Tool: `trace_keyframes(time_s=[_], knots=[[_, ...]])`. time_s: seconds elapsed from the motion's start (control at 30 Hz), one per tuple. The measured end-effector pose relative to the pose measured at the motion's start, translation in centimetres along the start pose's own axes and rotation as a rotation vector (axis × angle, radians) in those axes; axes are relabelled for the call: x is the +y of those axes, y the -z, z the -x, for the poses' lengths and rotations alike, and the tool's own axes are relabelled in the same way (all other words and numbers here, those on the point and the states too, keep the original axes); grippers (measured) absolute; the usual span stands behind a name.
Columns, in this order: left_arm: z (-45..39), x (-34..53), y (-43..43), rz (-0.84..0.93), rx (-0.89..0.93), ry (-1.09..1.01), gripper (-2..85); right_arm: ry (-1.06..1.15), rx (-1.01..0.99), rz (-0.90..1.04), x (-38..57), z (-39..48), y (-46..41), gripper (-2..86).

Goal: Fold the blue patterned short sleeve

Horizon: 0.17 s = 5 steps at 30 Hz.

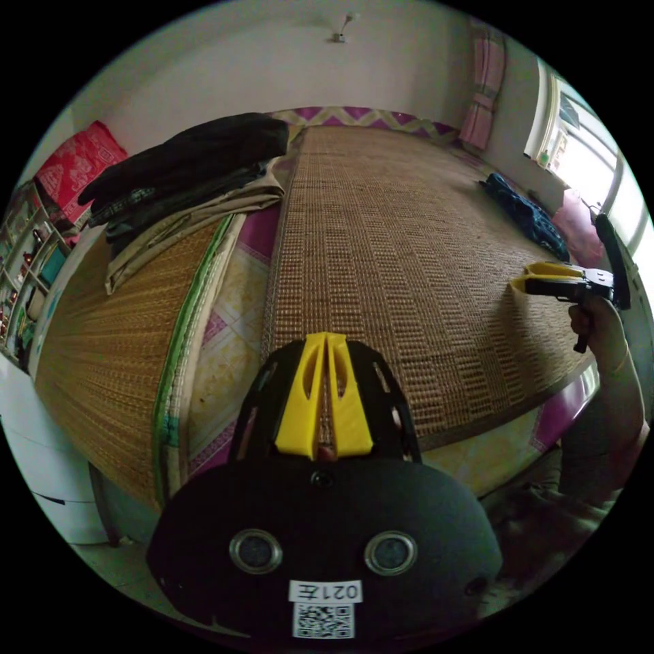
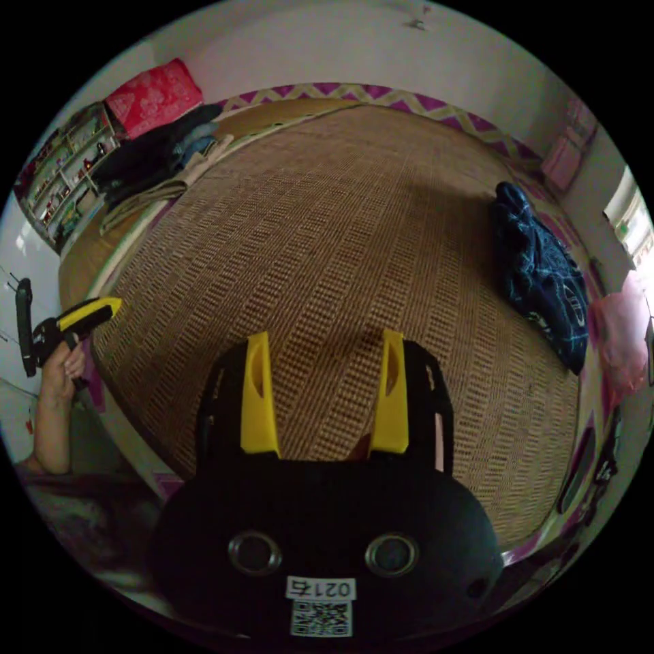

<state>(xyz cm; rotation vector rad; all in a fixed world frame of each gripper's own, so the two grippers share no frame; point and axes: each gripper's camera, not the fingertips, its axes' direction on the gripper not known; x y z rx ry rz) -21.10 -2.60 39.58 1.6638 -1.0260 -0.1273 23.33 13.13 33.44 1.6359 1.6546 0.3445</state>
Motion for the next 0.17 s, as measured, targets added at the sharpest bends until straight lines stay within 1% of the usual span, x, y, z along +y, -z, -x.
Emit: trace_keyframes(time_s=[0.17], knots=[[0.0, 0.1, 0.1, 0.000, -0.015, -0.007, -1.0, -0.015, 0.002, -0.079, 2.1, 0.4, -0.3, 20.7]])
